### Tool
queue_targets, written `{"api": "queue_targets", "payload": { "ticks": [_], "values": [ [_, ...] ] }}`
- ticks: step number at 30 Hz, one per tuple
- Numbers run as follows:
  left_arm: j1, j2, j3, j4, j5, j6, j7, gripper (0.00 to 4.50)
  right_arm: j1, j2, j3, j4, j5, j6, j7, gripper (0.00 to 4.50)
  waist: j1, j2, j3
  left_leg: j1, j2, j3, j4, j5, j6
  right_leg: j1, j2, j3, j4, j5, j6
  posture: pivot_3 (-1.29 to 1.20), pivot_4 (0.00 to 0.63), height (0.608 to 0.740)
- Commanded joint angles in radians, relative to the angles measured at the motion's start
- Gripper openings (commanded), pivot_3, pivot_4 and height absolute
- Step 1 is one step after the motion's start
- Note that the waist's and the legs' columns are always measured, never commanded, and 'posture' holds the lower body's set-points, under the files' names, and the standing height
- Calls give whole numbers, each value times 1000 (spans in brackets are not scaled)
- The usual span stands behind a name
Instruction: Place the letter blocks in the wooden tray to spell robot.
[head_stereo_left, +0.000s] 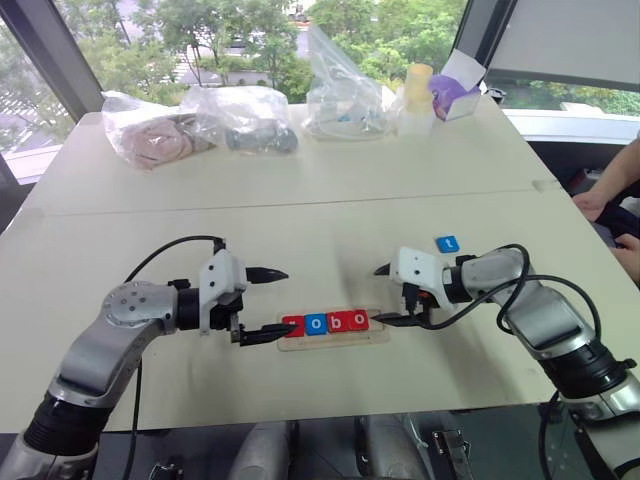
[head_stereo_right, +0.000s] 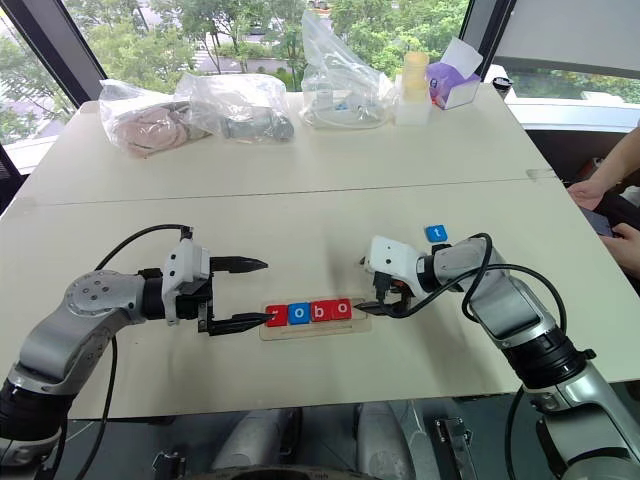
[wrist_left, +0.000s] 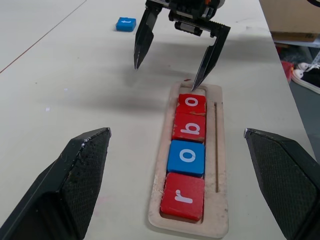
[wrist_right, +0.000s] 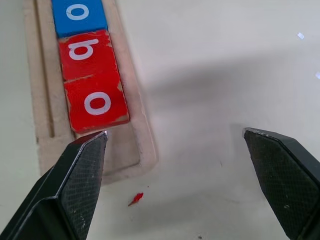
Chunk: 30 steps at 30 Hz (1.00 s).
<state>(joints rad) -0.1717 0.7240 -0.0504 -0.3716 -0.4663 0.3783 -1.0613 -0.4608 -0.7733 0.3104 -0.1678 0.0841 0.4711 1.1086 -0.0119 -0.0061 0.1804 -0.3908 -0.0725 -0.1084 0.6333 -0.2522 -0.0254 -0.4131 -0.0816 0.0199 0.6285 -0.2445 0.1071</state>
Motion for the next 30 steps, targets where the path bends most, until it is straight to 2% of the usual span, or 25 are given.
{"api": "queue_targets", "payload": {
  "ticks": [1,9,13,16,19,21,27,30],
  "values": [
    [-10,0,9,-14,-2,-10,4,4500,0,16,6,-31,2,-8,-1,4464,0,0,0,0,0,0,0,0,0,0,0,0,0,0,0,0,150,740],
    [-7,-3,11,-18,-4,-9,9,4500,-17,55,26,-50,2,11,-8,4464,0,0,0,0,0,0,0,0,0,0,0,0,0,0,0,0,150,740],
    [-4,-2,11,-22,-5,-8,9,4500,-25,31,13,-38,-17,-14,-6,4464,1,0,0,0,0,0,0,0,0,0,0,0,0,0,0,0,150,740],
    [-5,-1,12,-19,-4,-10,8,4500,-45,-10,-31,-17,-18,-22,-2,4464,1,0,0,0,0,0,0,0,0,0,0,0,0,0,0,0,150,740],
    [-5,-4,10,-16,-1,-15,9,4500,-81,-38,-137,12,24,23,-31,4464,1,0,0,0,0,0,0,0,0,0,0,0,0,0,0,0,150,740],
    [-6,-7,9,-14,0,-18,11,4500,-96,-21,-192,40,27,88,-102,4464,1,0,0,0,0,0,0,0,0,0,0,0,0,0,0,0,150,740],
    [-10,-20,0,-4,7,-30,12,4500,-124,63,-290,143,-76,285,-434,4464,1,0,0,0,0,0,0,0,0,-1,-1,0,0,0,-1,0,150,740],
    [-12,-22,-3,2,8,-35,10,4500,-137,123,-365,150,-63,412,-544,4464,1,0,0,-1,0,0,0,0,0,-1,-1,1,0,0,-1,0,150,740]
  ]
}}
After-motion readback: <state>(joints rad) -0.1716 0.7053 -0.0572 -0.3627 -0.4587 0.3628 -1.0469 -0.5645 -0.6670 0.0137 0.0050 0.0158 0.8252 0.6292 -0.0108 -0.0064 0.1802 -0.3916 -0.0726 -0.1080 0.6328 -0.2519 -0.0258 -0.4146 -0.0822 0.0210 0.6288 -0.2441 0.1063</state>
